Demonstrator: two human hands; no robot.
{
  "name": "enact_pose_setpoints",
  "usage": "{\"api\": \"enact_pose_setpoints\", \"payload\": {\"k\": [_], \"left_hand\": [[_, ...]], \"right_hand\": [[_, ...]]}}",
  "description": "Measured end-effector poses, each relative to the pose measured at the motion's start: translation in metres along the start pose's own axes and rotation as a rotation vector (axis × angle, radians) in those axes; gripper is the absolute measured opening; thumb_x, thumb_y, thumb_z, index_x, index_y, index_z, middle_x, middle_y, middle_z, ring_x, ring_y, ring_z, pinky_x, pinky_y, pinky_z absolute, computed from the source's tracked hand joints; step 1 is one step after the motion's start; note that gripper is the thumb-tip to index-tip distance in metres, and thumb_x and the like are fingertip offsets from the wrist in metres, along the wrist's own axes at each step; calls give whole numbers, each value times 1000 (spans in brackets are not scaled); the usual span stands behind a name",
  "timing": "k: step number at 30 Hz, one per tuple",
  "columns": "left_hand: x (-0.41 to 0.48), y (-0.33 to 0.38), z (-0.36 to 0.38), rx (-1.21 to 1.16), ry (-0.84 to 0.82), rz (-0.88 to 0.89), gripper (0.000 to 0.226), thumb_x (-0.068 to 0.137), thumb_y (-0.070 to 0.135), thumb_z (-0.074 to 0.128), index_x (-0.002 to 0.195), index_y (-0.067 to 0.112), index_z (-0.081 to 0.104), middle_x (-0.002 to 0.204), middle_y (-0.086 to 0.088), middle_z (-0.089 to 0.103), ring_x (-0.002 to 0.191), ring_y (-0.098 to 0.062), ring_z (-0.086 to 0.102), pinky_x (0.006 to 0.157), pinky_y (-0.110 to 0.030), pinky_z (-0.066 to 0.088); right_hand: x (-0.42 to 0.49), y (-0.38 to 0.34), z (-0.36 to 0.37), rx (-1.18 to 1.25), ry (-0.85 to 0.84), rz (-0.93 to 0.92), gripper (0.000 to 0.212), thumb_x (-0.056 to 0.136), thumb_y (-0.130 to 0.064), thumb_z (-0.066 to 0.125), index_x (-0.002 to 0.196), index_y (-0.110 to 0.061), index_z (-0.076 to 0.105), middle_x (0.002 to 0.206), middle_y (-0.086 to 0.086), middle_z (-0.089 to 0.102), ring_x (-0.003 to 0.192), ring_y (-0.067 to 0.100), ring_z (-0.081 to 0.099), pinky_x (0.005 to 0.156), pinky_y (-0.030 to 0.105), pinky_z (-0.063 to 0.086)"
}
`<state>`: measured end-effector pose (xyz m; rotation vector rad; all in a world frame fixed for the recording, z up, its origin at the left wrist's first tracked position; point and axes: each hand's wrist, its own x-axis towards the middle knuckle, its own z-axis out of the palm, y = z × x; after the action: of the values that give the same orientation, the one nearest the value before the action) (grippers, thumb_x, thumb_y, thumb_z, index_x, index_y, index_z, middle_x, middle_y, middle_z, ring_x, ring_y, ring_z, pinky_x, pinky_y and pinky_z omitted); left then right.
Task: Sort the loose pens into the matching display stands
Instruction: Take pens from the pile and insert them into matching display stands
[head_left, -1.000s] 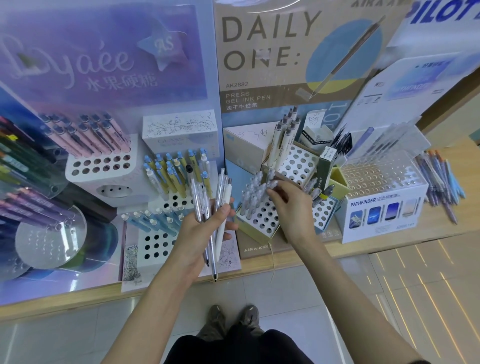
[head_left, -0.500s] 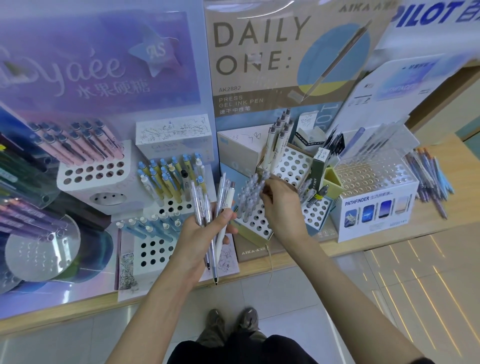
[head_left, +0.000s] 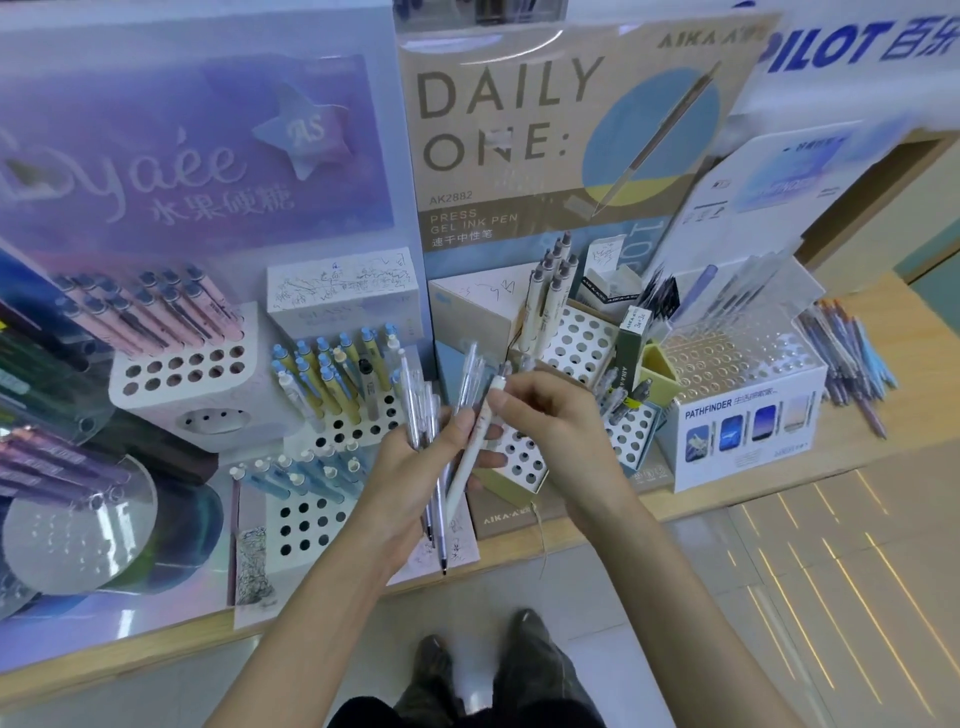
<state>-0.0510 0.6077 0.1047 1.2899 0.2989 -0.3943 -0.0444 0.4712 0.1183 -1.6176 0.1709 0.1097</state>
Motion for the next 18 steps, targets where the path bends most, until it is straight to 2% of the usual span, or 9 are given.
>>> {"api": "enact_pose_setpoints", "payload": {"k": [2, 5, 9, 12, 15, 16, 18], "left_hand": [[4, 2, 6, -26, -20, 5, 35, 78, 32, 59, 103, 8, 67, 96, -8, 75, 87, -21, 72, 69, -25, 58], [12, 10, 21, -35, -19, 38, 35, 79, 30, 56, 105, 7, 65, 97, -5, 75, 93, -18, 71, 73, -25, 58], [21, 22, 49, -56, 55, 135, 30, 79, 29, 56, 103, 12, 62, 93, 1, 75, 84, -14, 72, 65, -21, 55], [26, 28, 68, -31, 151, 187, 34, 78, 32, 59, 106, 14, 58, 93, 3, 75, 73, -12, 71, 56, -19, 52], [32, 29, 85, -45, 239, 239, 34, 77, 30, 61, 103, 9, 57, 86, -1, 75, 51, -8, 58, 45, -17, 44], [34, 29, 90, -50, 264, 261, 32, 77, 29, 61, 100, 7, 57, 83, -2, 75, 46, -7, 52, 43, -16, 41], [35, 29, 97, -48, 303, 293, 30, 79, 29, 58, 96, 4, 58, 79, -2, 75, 40, -6, 44, 42, -15, 38]], "right_hand": [[2, -2, -12, 111, 39, 17, 11, 90, -8, 61, 81, -10, 66, 76, 6, 64, 74, 17, 59, 74, 34, 47], [13, -14, -38, 157, 139, -70, 8, 91, -7, 59, 84, -11, 62, 74, 4, 63, 70, 11, 60, 66, 24, 50], [42, -30, -80, 65, 236, -204, 1, 92, -13, 60, 92, -12, 61, 82, 9, 64, 74, 16, 61, 68, 29, 53], [68, -39, -104, -55, 267, -310, 10, 93, -18, 60, 86, -26, 58, 79, -4, 64, 78, 14, 65, 73, 31, 54], [93, -38, -117, -203, 215, -381, 6, 93, -21, 59, 92, -26, 57, 80, -13, 62, 80, 8, 66, 74, 29, 52], [100, -37, -119, -247, 186, -402, 4, 94, -21, 58, 96, -24, 57, 82, -16, 62, 82, 6, 66, 74, 27, 52], [110, -34, -119, -322, 128, -453, 8, 94, -19, 57, 102, -18, 58, 84, -21, 60, 82, -6, 62, 74, 14, 48]]}}
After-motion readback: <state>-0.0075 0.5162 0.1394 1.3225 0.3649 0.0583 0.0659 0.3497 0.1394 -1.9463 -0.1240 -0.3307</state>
